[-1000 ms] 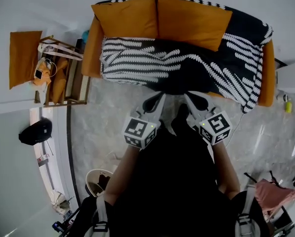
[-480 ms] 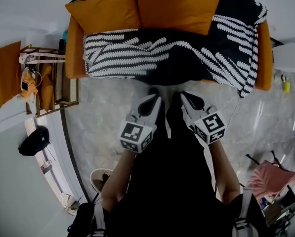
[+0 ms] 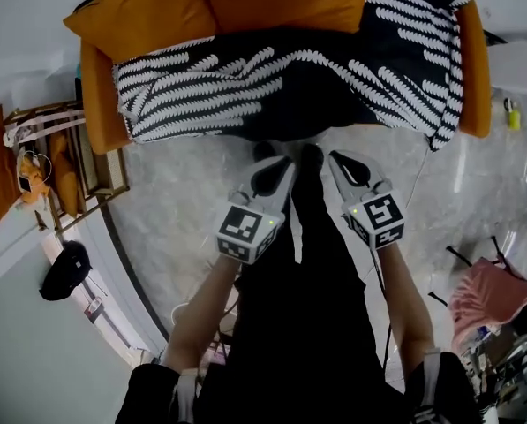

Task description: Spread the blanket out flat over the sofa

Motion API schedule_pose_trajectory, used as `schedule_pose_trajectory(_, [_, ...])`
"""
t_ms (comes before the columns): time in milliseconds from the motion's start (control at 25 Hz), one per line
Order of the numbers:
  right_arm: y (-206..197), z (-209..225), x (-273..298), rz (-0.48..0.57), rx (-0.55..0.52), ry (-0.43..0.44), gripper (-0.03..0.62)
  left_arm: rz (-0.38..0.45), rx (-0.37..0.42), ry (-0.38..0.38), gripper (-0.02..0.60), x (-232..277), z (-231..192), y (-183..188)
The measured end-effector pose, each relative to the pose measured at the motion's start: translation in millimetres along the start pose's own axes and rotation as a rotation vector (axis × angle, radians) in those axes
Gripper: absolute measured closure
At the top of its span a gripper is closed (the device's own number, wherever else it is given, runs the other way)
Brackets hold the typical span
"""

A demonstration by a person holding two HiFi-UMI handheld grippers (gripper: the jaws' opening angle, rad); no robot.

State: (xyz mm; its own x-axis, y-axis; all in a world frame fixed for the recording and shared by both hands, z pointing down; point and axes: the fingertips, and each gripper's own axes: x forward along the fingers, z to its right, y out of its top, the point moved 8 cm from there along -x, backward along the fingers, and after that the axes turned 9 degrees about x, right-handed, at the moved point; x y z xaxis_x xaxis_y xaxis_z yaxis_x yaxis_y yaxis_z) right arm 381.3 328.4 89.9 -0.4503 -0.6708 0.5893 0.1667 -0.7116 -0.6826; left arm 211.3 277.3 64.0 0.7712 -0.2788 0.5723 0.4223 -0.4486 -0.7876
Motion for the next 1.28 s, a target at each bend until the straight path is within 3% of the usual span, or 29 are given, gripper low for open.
schedule_pose_trajectory(200, [-26,36,22,-0.024,0.042,-0.063,0.591,-0.055,0.038,-0.054,0.568,40,-12,-25])
schedule_pose_trajectory(600, [-82,98,75,-0.135,0.047,-0.133,0.591,-0.148,0.066,-0.061,0.561,106,-53,-89])
schedule_pose_trajectory(760, [-96,129,95,-0.156,0.03,-0.173,0.591,-0.202,0.063,-0.073,0.503,131,-66,-114])
schedule_pose_trajectory(1000, [-117,162,126,-0.206,0.01,-0.195,0.59,-0.259,0.041,-0.049,0.482,169,-93,-153])
schedule_pose_trajectory(1080, [-124,173,135,-0.224,0.002,-0.201,0.51,-0.28,0.036,-0.042,0.456,182,-100,-167])
schedule_pose_trajectory(1280, [-131,191,157,-0.25,-0.058,-0.232,0.502,-0.346,0.044,-0.036,0.43,209,-117,-197])
